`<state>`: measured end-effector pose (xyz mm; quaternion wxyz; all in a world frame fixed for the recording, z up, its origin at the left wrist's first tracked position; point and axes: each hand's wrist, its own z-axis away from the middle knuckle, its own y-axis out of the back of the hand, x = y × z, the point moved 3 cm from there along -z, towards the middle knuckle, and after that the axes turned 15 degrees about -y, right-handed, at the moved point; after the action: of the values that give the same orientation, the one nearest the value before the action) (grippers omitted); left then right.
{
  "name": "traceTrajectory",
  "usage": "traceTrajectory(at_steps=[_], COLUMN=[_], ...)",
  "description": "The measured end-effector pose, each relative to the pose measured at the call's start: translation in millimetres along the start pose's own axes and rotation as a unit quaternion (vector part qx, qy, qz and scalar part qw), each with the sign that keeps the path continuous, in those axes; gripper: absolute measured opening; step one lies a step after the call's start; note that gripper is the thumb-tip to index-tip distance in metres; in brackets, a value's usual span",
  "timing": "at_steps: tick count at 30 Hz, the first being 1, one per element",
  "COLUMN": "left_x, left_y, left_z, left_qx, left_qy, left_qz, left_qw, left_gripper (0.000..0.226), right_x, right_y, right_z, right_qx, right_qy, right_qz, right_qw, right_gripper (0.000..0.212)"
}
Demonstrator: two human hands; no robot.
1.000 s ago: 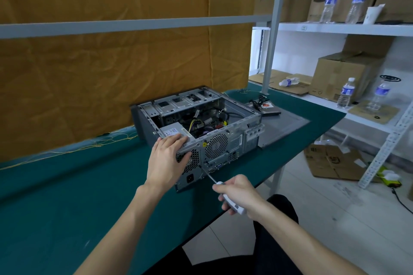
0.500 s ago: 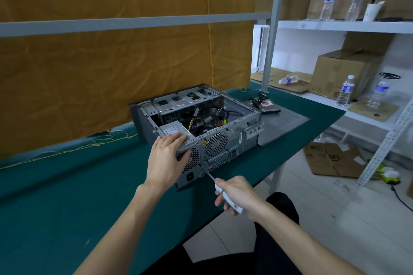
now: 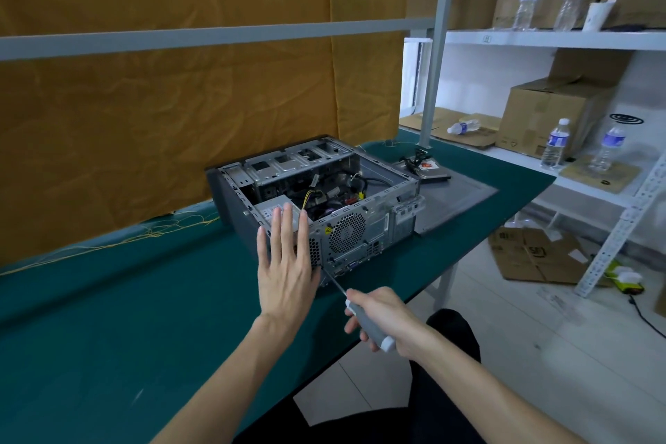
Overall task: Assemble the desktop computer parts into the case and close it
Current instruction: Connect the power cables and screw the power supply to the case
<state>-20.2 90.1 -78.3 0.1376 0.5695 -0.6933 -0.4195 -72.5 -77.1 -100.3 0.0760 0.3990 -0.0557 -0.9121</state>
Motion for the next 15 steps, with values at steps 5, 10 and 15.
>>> traceTrajectory(at_steps=[5,10,15], left_x=[1,3,4], left_y=[-16,-23,-21], left_z=[0,-1,0], left_qx=[0.000,0.006,0.010], left_qy=[0.020,0.029,0.031], left_qz=[0.013,0.025,0.015], left_qw=[1.000,0.999,0.999], left_gripper=[0.121,0.120,0.110], right_x=[-4,-3,-2], right_y=[2,5,4], right_z=[-2,-3,-7], right_qx=[0.010,-0.012,0.010], right_qy=[0.044,0.029,0.058], right_qz=[0.000,0.021,0.006], right_qw=[0.999,0.999,0.998], right_gripper=[0.021,0.034,0.019])
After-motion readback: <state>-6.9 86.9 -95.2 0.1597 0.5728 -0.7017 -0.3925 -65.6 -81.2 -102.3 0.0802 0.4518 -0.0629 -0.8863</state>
